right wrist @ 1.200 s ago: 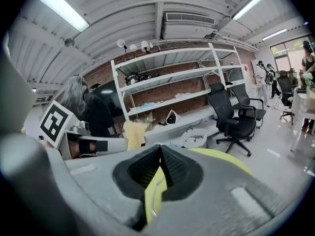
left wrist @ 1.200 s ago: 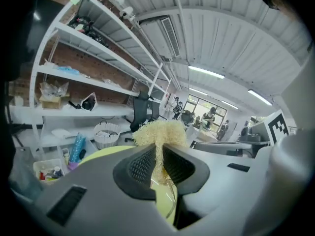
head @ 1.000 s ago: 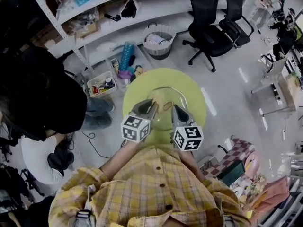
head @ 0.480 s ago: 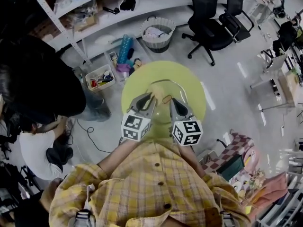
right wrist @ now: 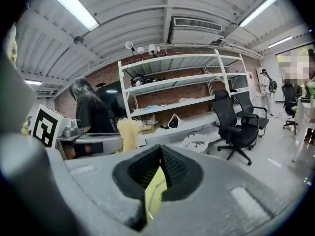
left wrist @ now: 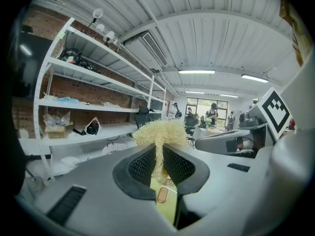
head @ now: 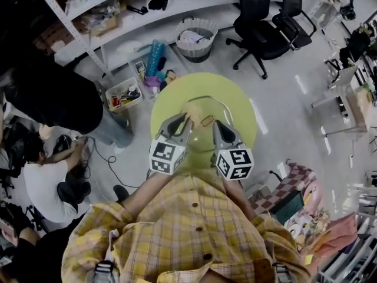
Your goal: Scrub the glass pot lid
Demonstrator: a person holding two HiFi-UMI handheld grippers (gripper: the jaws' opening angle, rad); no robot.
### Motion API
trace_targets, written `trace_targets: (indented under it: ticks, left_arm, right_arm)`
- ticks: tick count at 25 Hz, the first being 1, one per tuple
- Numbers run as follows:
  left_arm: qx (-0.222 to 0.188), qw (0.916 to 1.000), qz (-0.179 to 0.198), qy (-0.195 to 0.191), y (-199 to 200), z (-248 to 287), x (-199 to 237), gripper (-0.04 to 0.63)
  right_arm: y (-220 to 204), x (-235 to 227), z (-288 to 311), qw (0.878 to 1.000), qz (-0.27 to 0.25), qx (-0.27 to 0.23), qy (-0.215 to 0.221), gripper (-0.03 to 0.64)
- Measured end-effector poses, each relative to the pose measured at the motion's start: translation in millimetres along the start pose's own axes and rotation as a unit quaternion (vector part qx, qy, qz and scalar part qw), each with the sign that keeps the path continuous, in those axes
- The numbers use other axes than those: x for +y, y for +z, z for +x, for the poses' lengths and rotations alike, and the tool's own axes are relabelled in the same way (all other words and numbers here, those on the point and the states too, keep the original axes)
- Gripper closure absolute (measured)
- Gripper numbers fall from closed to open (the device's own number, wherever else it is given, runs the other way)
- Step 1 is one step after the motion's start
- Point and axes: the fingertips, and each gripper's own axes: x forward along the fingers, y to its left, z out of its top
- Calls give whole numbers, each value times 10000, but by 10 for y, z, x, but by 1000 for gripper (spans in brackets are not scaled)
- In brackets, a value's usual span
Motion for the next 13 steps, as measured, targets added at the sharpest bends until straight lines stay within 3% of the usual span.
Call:
trace_targets:
  ticks: [13]
  left_arm:
    - [-52, 10000, -17, 2, -9, 18, 62, 549]
  right_arm:
    - [5, 52, 84, 9998, -145, -26, 93, 618]
